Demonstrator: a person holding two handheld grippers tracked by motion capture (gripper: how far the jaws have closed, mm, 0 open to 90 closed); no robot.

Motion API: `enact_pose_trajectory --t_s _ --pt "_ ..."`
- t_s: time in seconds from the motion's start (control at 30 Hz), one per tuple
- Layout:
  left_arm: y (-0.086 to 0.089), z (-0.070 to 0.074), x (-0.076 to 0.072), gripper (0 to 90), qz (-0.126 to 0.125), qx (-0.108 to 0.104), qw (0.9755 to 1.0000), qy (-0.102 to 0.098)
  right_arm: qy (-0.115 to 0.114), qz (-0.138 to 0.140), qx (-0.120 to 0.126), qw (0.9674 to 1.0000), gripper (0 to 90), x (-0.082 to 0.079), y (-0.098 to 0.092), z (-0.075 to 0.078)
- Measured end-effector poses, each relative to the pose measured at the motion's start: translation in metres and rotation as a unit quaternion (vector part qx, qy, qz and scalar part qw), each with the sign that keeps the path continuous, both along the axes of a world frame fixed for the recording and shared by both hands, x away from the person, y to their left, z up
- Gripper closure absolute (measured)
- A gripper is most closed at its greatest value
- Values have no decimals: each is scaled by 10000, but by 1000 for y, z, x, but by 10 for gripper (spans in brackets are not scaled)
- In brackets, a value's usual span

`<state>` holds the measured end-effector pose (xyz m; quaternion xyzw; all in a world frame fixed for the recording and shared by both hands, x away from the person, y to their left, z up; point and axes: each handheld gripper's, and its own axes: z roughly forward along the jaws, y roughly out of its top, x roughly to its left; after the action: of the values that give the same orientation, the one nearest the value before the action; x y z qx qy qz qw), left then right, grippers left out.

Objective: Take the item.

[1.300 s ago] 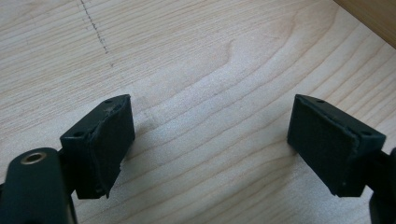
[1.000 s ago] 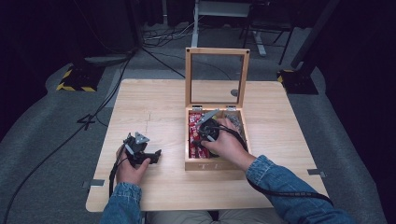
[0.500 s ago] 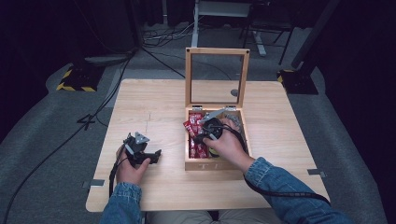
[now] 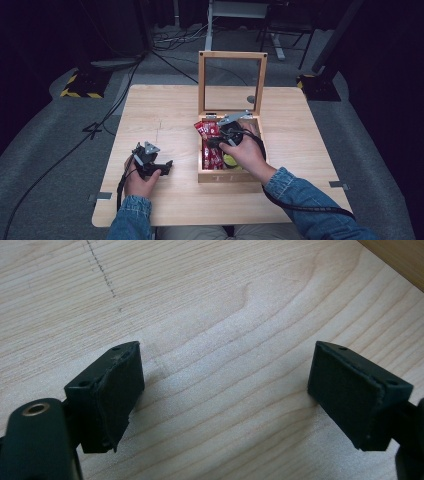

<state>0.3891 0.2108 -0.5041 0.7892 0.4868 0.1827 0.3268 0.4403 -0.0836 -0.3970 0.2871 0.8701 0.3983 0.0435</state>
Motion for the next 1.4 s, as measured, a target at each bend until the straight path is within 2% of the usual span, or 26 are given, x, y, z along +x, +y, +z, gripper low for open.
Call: enact_pose_trajectory --t_s 0.23,0.67,1.03,1.13,1.4 --pt "0 0 0 152 0 -2 10000 0 -64 -25 193 9998 810 0 -7 12" --pt "0 0 0 153 -3 -16 10000 -1 -186 -45 372 9991 810 0 -24 29" --pt "0 0 1 148 -13 -11 10000 -6 -386 -281 512 9975 809 1 -66 49" --pt "0 0 1 145 -35 20 10000 -3 -389 -334 571 9971 809 1 -78 51" --pt "0 0 1 144 -38 27 10000 2 -535 -469 515 9961 809 -5 -111 53"
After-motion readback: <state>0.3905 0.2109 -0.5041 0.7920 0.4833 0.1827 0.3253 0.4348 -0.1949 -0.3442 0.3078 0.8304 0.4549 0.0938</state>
